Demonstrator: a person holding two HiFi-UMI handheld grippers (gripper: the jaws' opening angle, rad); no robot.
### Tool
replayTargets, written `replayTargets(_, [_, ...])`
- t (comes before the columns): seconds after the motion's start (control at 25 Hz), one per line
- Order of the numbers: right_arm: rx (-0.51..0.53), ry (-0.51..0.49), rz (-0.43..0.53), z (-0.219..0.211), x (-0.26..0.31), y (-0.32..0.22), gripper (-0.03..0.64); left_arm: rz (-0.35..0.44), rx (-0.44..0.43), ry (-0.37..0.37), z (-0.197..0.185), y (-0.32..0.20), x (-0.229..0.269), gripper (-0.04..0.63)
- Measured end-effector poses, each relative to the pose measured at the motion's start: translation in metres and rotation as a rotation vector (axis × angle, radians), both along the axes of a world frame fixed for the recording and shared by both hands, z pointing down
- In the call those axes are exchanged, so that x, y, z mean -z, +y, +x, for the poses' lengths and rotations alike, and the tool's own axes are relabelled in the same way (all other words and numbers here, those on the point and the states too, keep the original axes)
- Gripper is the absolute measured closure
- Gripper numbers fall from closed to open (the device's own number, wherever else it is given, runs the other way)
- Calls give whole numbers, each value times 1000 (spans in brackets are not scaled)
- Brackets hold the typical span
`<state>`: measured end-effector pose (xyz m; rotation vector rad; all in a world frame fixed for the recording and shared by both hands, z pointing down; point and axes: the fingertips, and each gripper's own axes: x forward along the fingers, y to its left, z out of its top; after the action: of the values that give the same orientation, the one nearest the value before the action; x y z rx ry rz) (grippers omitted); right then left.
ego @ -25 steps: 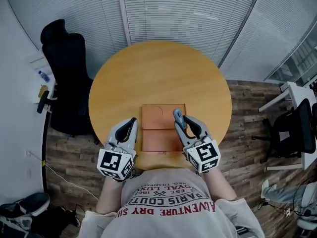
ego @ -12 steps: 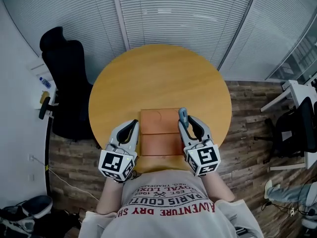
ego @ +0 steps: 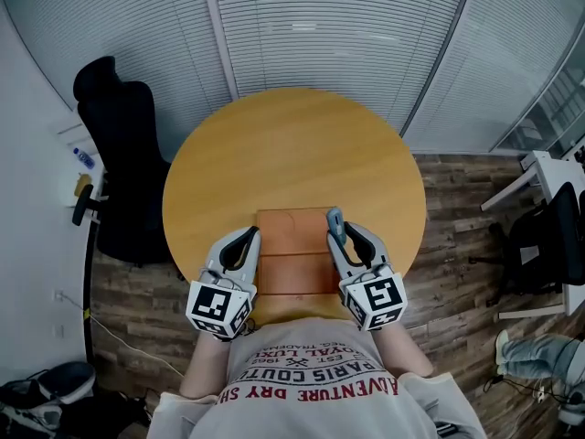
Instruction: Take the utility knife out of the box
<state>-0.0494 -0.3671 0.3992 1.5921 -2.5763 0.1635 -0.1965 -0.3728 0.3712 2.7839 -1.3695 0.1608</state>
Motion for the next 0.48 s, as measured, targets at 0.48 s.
replayTargets(0.48, [-3,33,-7,10,-6,-4,485,-9,-2,-6,13,-2,-6,584])
